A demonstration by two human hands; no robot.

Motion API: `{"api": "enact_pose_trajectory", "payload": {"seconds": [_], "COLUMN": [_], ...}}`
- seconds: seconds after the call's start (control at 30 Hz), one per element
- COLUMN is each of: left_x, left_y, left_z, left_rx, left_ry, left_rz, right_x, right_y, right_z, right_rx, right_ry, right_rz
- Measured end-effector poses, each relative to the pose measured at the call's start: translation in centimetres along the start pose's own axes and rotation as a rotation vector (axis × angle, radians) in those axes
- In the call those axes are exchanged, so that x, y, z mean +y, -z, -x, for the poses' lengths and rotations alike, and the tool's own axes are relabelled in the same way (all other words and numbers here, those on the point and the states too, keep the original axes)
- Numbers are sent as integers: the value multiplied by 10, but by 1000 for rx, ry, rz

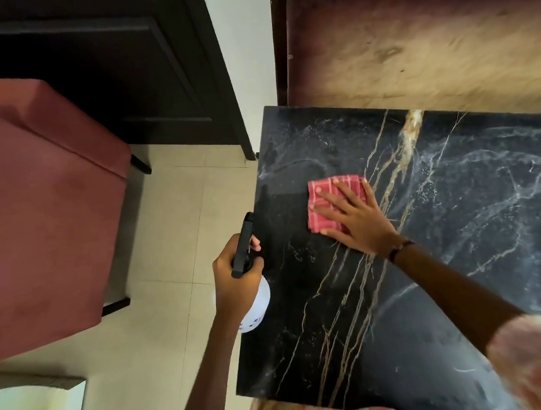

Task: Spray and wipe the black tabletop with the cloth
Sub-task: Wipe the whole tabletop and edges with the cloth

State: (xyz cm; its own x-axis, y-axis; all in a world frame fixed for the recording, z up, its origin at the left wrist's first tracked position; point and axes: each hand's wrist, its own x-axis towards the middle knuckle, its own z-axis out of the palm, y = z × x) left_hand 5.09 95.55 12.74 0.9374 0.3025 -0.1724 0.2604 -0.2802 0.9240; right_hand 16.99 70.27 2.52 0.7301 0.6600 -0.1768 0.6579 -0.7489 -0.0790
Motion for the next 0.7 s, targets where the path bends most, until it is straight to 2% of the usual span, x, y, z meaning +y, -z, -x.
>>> {"api": "enact_pose_trajectory", "payload": {"seconds": [0.1, 0.2, 0.33, 0.4, 0.47, 0.57, 0.7], "left_x": [1, 6, 12, 13, 13, 13, 15], "left_y": [-3, -7, -14, -16, -18, -18, -19], "left_z": [-7, -15, -24, -29, -33, -37, -39], "left_rx": [-11, -9, -18, -14, -12, -11, -4], "left_ry": [2, 8, -20, -19, -8, -2, -12], "left_rz": [-3, 10, 20, 24, 42, 61, 75], "right_x": [-9, -40, -68, -58, -32, 13, 38], "right_y": [12, 15, 4, -4, -7, -2, 12], "right_z": [-57, -99, -90, -64, -43, -43, -98], "right_rx": [-10, 0, 20, 34, 71, 70, 53], "right_ry": [-130, -124, 80, 216, 271, 106, -154], "right_rz": [-39, -39, -21, -7, 16, 15, -53]}}
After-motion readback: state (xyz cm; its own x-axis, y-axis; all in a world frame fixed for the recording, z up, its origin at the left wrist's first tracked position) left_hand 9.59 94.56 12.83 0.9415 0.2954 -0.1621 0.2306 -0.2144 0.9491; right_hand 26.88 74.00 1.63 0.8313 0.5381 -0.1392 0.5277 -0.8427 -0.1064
